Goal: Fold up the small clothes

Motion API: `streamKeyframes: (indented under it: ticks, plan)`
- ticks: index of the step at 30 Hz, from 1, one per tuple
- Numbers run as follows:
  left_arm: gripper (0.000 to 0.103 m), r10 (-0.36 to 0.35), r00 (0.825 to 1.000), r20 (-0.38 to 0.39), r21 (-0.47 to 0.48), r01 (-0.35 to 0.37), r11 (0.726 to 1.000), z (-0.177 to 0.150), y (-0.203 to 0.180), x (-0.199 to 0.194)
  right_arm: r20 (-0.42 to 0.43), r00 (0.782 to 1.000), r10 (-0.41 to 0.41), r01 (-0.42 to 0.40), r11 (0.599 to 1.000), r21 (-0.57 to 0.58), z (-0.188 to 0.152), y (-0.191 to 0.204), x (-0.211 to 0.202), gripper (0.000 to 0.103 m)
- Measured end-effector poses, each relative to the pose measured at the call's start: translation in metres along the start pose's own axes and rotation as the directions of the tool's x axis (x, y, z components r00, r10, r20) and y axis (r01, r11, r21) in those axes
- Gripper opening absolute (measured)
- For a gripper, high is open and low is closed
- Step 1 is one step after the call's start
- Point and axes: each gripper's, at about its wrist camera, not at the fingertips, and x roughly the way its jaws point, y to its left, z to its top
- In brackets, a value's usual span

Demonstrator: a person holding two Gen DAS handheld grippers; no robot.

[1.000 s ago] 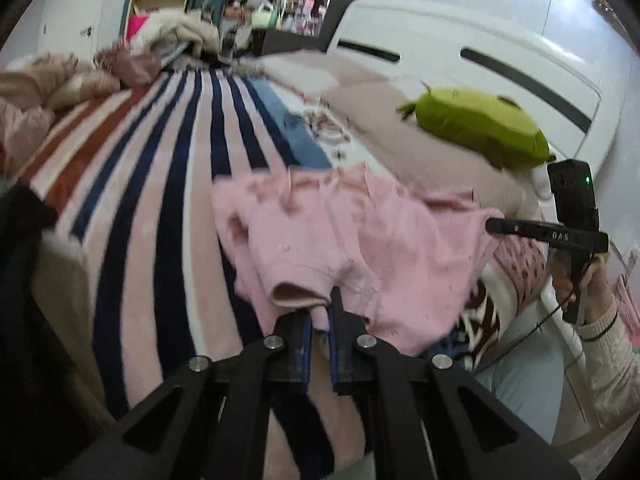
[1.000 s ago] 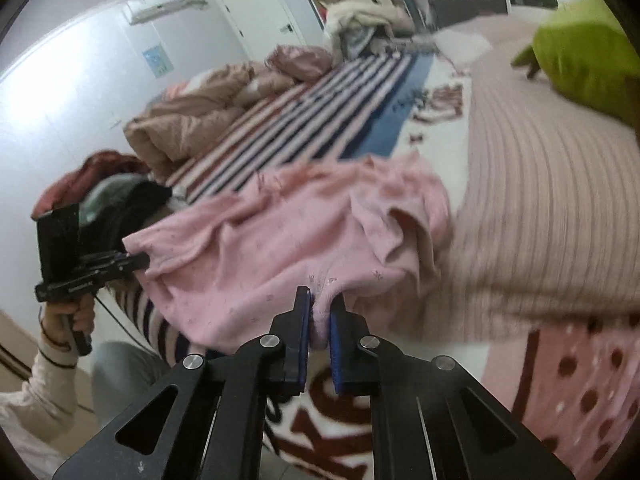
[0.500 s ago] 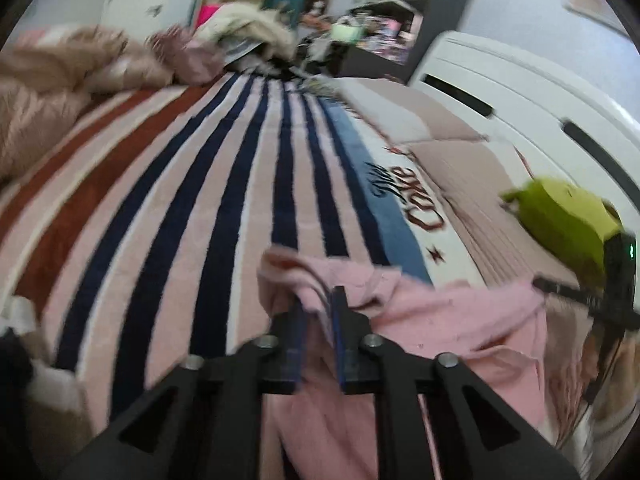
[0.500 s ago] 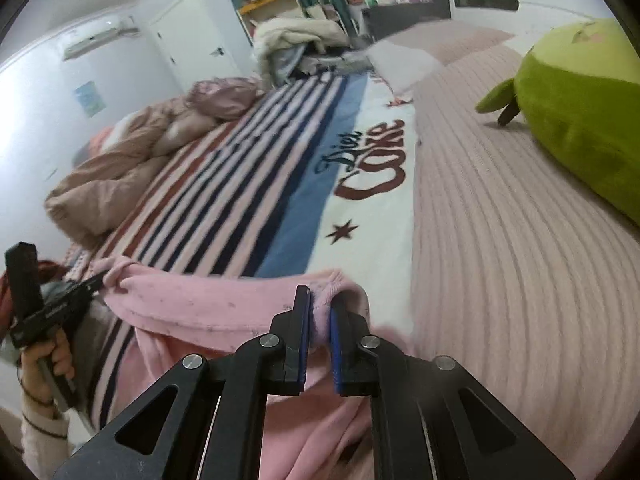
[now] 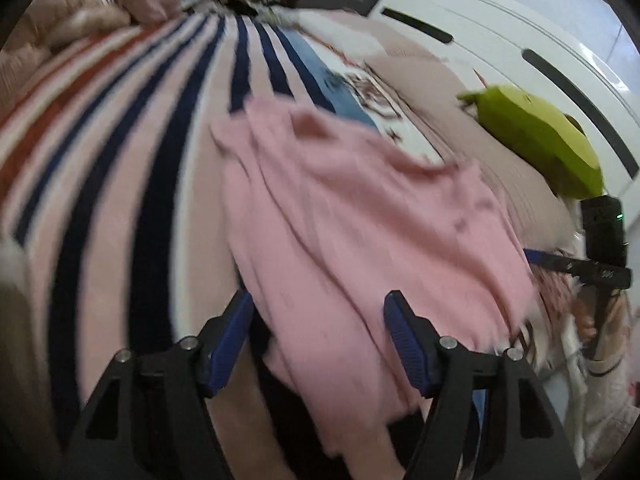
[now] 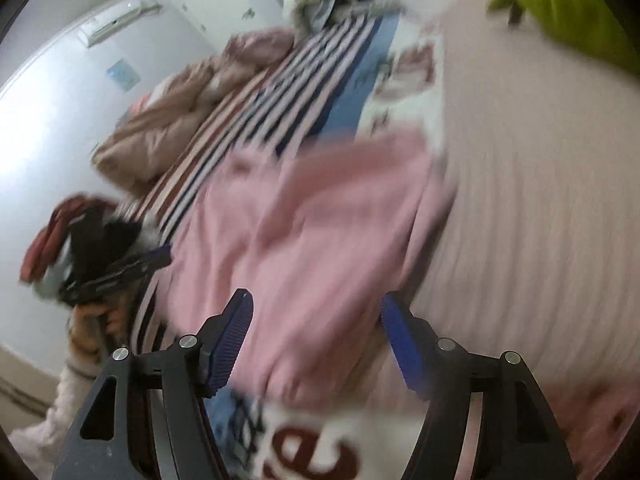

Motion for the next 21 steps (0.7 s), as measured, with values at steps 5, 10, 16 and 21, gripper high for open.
streamKeyframes:
  ticks: [5,10,16,21]
  plan:
    - [0.017,0.023,0.999,0.032,0.025,-0.024,0.999,-0.022,-0.019,-0.003,-0.006,1.0,0.015,-0.015,0.999,-0.033,-0.032,0.012,0.023,0.055]
    - [0.011,0.023,0.998,0.066,0.054,-0.027,0.998,-0.033,-0.021,-0.03,0.032,0.999,-0.036,0.039,0.995,-0.087,-0.042,0.024,0.022,0.02]
    - [0.01,-0.029,0.999,0.042,0.09,0.025,0.996,-0.07,-0.022,-0.064,0.013,0.999,0.029,-0.027,0.993,-0.116,-0.062,0.033,-0.006,0.018]
    - [0.01,-0.069,0.998,-0.006,0.077,0.069,0.995,-0.095,-0.025,-0.072,-0.054,0.997,0.046,-0.054,0.988,-0.143,-0.085,0.043,-0.013,0.018]
